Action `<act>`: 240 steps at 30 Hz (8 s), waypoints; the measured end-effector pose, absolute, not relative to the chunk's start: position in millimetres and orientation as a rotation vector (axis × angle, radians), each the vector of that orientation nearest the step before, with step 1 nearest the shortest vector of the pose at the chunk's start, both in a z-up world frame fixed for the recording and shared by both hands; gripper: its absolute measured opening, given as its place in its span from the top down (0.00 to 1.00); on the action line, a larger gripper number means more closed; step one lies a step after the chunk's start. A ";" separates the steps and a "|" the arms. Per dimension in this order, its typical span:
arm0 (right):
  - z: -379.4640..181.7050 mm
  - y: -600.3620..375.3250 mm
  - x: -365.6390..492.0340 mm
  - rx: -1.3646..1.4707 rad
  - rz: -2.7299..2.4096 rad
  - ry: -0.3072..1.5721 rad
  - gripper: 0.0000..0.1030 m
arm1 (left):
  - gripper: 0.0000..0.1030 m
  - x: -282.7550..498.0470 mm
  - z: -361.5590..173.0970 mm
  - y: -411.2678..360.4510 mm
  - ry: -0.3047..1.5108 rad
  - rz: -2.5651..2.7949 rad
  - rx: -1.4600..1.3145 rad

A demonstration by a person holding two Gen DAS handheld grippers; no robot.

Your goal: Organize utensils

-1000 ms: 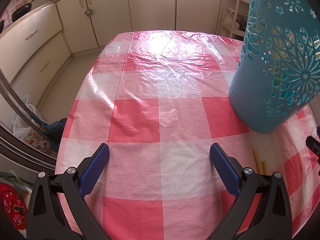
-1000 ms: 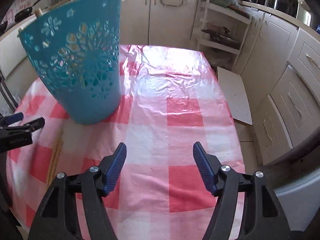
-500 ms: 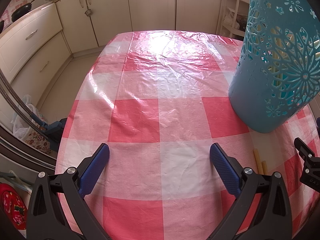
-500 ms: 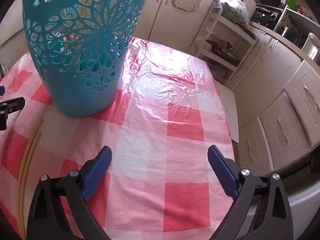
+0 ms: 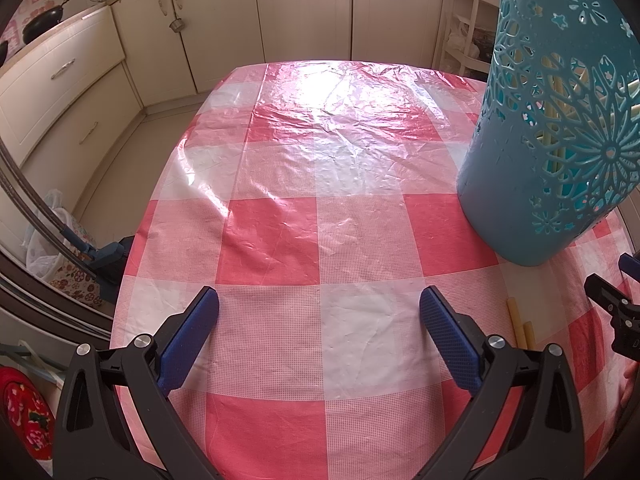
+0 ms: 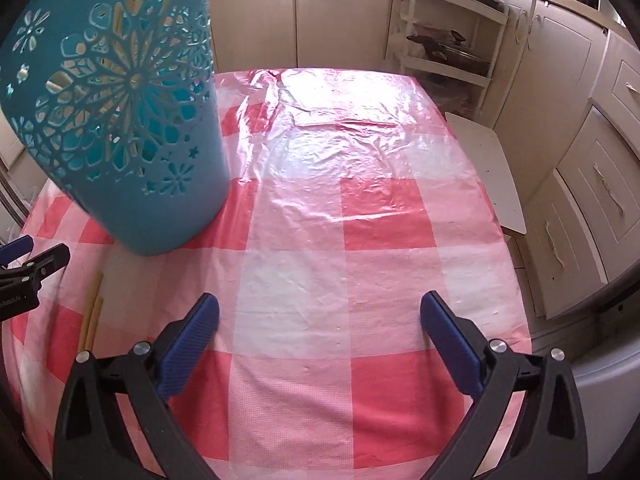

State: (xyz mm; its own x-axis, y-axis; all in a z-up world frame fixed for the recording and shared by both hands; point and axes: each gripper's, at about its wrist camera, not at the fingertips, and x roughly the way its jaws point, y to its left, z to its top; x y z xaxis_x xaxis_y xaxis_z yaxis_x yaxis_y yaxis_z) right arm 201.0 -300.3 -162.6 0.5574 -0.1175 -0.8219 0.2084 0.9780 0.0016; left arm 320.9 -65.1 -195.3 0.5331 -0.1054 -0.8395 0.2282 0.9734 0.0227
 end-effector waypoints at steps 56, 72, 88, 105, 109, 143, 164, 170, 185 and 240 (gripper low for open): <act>-162.1 -300.2 199.4 0.098 -0.179 0.962 0.06 | 0.07 320.9 -195.2 -65.2 0.991 -0.200 0.135; -161.9 -300.1 199.1 0.098 -0.179 0.962 0.06 | 0.07 320.9 -195.4 -65.0 0.991 -0.200 0.135; -161.9 -300.1 199.1 0.098 -0.179 0.962 0.06 | 0.07 321.0 -195.1 -65.3 0.992 -0.199 0.135; -161.8 -300.9 200.0 0.097 -0.186 0.965 0.06 | 0.07 321.0 -195.0 -65.5 0.992 -0.200 0.136; -161.4 -302.7 201.3 0.103 -0.185 0.979 0.06 | 0.07 321.2 -195.0 -65.3 0.992 -0.200 0.136; -147.1 -204.7 164.5 0.109 0.108 1.005 0.53 | 0.07 279.4 -170.5 -49.1 0.956 -0.273 0.076; -149.8 -257.5 156.8 0.120 0.066 0.991 0.95 | 0.13 237.7 -167.3 -99.5 0.980 -0.421 0.176; -150.8 -268.9 154.5 0.178 0.089 0.981 0.95 | 0.27 240.3 -173.3 -133.6 1.025 -0.433 0.175; -150.6 -277.3 156.0 0.246 0.114 0.982 0.95 | 0.96 242.0 -169.7 -136.0 1.047 -0.440 0.182; -149.4 -250.5 157.4 0.059 0.124 0.953 0.95 | 0.08 256.9 -35.4 -68.2 0.563 -0.288 0.019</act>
